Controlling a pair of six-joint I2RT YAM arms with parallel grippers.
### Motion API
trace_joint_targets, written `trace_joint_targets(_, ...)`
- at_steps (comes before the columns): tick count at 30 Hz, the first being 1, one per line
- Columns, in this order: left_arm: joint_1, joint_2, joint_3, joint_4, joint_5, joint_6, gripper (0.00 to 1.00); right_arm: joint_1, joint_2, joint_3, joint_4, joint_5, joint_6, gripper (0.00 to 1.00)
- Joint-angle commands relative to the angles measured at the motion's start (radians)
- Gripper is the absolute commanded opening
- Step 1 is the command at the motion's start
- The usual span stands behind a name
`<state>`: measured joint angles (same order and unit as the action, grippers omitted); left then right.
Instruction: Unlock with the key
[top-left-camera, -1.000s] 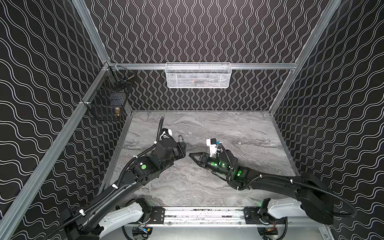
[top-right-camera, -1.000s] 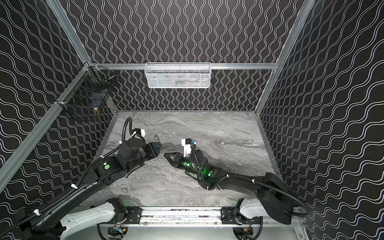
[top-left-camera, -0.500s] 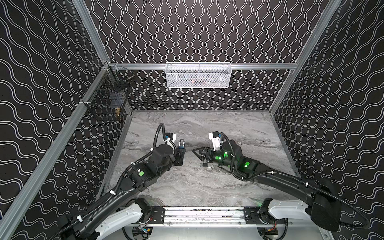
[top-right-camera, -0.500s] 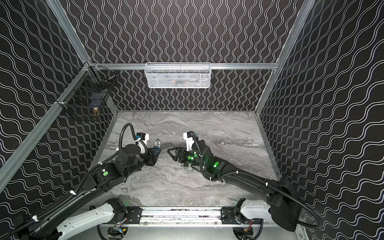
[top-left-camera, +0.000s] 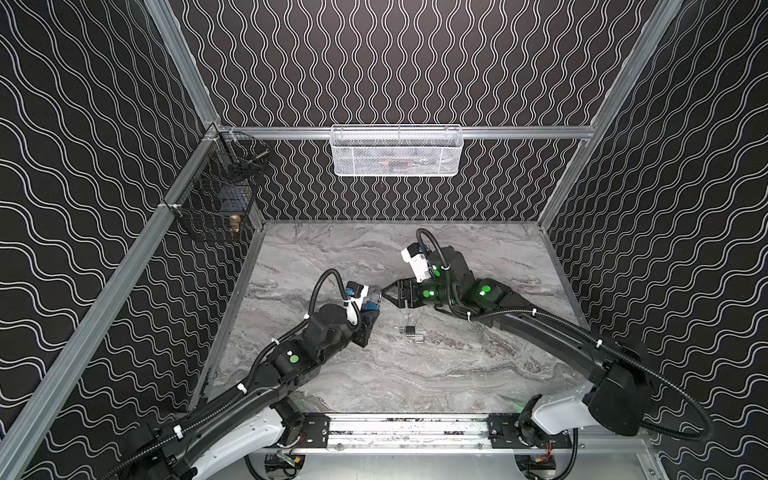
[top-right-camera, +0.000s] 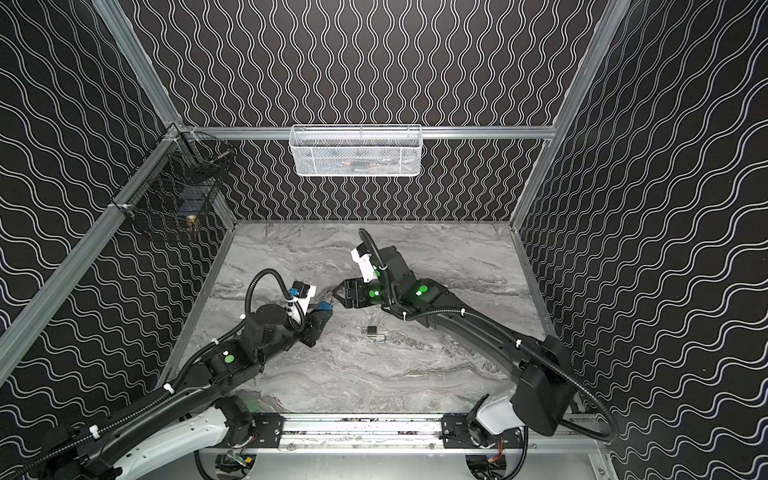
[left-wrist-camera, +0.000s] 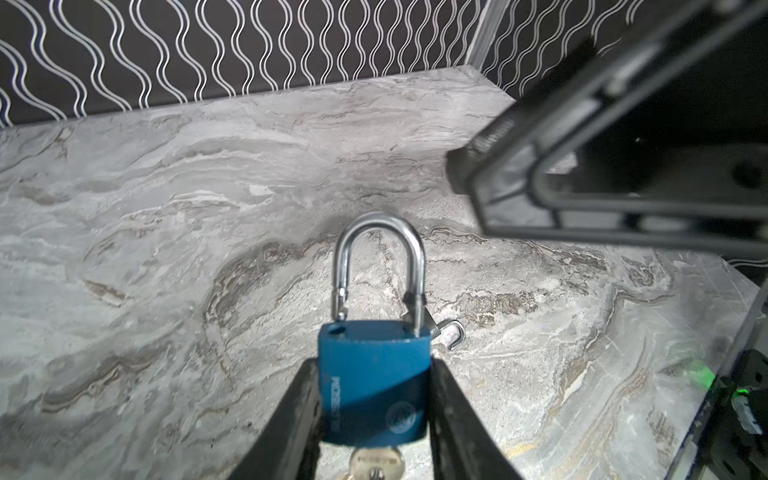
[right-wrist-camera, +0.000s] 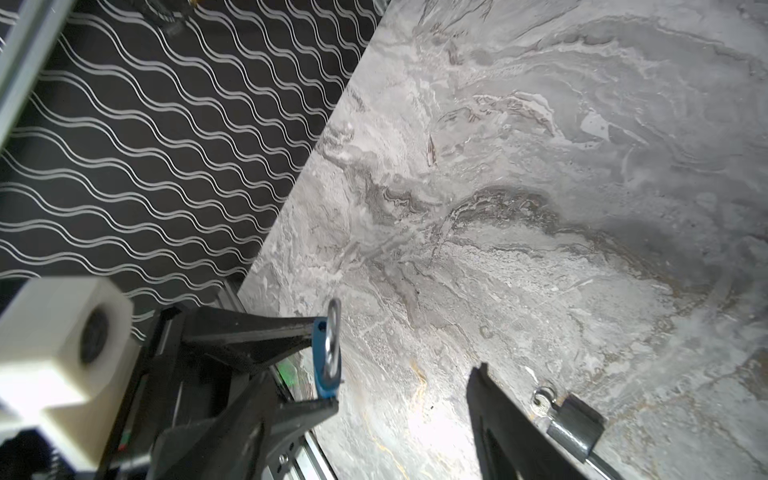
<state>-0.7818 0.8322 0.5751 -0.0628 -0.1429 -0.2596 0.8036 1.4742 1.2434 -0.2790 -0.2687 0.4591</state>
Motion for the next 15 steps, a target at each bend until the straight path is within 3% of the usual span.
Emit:
trace_joint_targets(1, 0.002, -0.001, 0.001, 0.104, 0.004, 0.062, 0.0, -0.001, 0.041, 0.065, -0.102, -0.01, -0.078, 0.75)
trace_joint_targets(15, 0.001, -0.022, -0.017, 0.11, -0.016, 0.074, 0.0, -0.001, 0.183, 0.277, -0.274, 0.084, -0.127, 0.76)
